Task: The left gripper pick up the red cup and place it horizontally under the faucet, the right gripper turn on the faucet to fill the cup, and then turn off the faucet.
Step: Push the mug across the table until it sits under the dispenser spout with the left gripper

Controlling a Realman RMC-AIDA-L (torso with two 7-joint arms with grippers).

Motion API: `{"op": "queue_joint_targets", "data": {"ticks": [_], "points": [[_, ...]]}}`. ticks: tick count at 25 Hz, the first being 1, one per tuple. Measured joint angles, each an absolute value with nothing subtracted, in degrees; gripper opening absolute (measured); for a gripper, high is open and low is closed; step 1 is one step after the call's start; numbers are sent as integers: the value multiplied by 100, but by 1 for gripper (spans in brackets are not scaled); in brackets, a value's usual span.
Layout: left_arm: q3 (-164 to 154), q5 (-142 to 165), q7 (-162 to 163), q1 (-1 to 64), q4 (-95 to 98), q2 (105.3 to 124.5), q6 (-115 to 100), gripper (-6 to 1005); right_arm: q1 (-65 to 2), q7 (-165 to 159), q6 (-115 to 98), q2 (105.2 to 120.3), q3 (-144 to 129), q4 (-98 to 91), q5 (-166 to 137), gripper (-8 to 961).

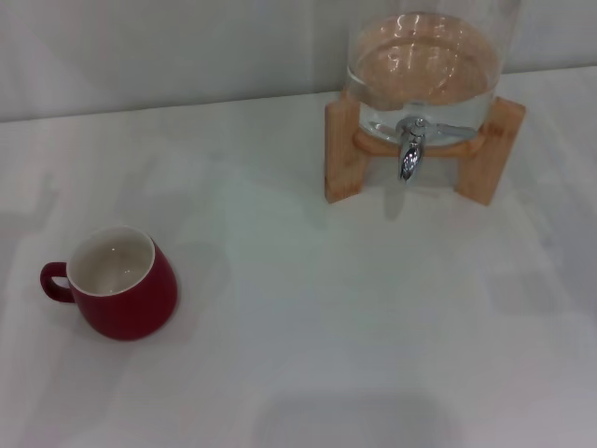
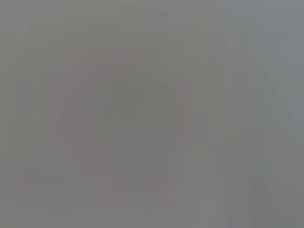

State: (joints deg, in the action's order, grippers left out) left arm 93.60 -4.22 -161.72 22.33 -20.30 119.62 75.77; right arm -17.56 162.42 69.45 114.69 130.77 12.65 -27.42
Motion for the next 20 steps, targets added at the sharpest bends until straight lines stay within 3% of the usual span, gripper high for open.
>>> {"op": "queue_joint_targets", "data": {"ticks": [20], "points": [[9360,-422,-16172,2189,-2030,11963,7531,879,-1742,16242,6939,11469,13078,1266,-2742,605]]}}
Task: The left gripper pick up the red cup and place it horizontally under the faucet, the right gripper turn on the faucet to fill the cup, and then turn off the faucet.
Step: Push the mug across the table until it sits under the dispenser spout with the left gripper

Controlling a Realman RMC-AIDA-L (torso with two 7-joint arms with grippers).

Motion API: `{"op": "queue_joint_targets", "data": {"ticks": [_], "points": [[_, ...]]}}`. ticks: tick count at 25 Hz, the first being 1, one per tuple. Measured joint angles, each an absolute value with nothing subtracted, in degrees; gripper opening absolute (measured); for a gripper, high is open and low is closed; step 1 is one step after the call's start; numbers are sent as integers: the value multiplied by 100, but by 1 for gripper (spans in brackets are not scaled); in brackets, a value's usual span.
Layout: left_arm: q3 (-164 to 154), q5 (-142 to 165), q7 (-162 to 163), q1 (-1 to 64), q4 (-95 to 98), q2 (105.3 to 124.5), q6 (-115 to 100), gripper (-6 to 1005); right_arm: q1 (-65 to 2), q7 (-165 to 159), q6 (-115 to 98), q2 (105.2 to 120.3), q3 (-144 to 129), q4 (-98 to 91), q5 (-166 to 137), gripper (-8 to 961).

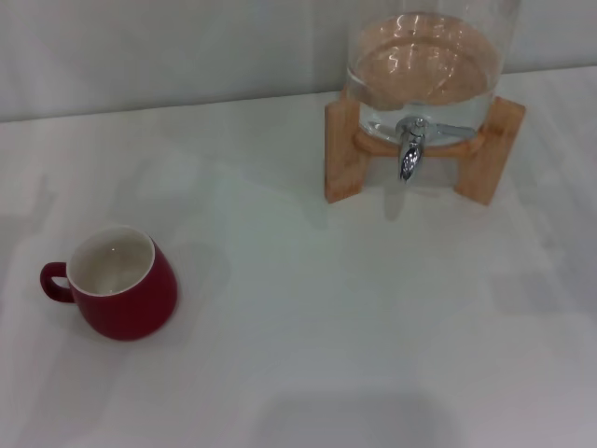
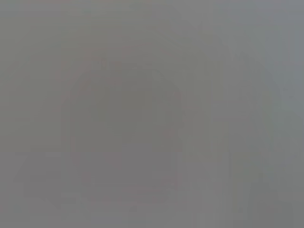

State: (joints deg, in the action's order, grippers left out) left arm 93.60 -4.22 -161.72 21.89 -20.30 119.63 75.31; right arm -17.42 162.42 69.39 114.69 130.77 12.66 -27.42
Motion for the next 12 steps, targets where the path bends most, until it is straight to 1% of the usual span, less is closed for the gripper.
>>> {"op": "queue_joint_targets", "data": {"ticks": [3,12], "points": [[9317,-425,-16172,2132,-2031,11972,7530,879,-1763,16242,6897,11465,13078,1266,-2742,605],[9074,-484,-16179,1646,-2028,12044,7576,879,-1900,16242,6612,11420,13078,1299,-2742,605]]}}
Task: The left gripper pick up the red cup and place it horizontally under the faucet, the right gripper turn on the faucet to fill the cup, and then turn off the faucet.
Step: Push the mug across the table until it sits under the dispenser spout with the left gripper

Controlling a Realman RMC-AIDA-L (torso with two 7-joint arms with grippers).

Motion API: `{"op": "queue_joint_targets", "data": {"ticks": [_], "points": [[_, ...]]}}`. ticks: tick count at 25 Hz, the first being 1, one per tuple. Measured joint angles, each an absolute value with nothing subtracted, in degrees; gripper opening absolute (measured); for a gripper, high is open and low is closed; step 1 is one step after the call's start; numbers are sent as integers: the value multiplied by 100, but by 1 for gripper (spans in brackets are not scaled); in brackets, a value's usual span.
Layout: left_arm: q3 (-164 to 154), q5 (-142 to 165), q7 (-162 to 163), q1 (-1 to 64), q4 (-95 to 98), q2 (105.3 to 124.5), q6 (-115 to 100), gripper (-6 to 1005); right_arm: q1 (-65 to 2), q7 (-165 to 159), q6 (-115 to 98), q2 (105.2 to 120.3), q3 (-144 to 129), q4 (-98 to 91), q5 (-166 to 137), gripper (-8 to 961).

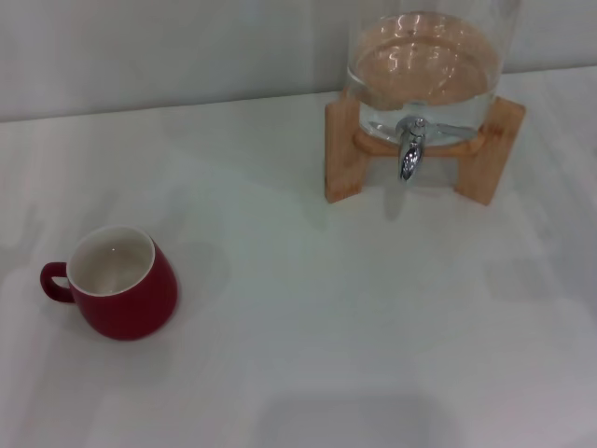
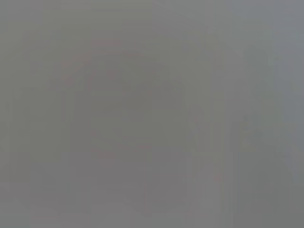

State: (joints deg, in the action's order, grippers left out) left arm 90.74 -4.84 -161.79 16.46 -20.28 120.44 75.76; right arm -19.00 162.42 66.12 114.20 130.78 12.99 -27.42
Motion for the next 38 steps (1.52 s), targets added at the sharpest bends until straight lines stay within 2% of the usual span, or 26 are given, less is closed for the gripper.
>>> {"op": "queue_joint_targets", "data": {"ticks": [17,38], "points": [[7956,-742,-16181,1282,-1470,12048,7580,878,-2159,16461,6304,11420,13069,1314,-2742,605],[7384,-702,-16181,566,-1432,12027,7744,878,-2119,16462,6290,11350,13069,1319,-2622,605]]}}
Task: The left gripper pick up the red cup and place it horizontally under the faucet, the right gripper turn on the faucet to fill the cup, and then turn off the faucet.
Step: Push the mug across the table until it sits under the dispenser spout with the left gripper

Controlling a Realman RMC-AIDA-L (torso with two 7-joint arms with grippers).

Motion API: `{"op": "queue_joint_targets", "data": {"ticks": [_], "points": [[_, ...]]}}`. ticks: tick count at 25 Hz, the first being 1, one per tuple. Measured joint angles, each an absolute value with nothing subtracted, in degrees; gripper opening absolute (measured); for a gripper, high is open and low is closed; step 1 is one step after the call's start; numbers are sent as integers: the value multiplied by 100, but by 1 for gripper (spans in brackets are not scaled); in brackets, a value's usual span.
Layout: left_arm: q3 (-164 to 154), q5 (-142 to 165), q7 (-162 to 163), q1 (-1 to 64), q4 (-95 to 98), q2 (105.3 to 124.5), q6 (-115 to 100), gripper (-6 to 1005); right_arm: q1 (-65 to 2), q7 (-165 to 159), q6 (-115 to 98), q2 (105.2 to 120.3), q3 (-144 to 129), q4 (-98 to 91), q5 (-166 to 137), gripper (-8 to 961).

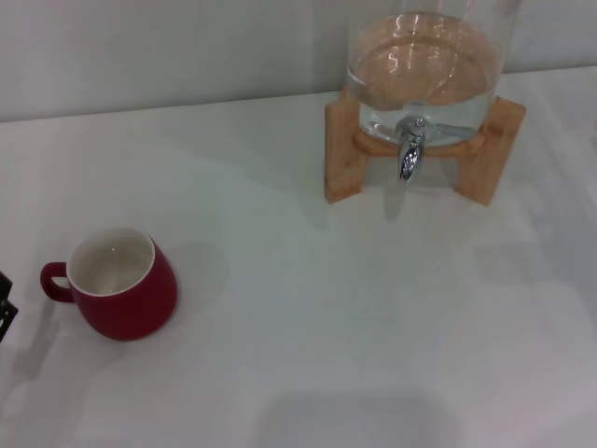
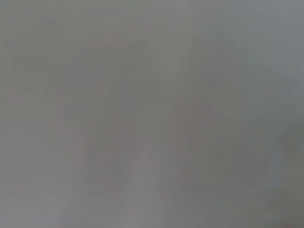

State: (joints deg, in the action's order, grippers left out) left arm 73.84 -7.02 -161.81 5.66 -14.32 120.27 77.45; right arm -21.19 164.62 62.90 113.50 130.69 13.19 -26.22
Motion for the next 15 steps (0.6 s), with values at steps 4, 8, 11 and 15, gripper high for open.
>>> {"op": "queue_joint_targets", "data": {"ticks": [4,8,11,15], "points": [[7386,-705,-16181,527,-1327,12027,7740,878,-2124,16462,6292,11344,13069,1319,-2620,605],[7399,-708,-16181,553,-1267,12018,7676,877,-2124,16466,6301,11344,13069,1319,-2619,605],[7395,-710,-16181,605,-1176,12007,7651,877,-2108,16468,6311,11346,13069,1318,-2619,605],[7371,-662,-16181,675,-1140,11994,7512,877,-2085,16470,6329,11347,13069,1318,-2619,605]]}}
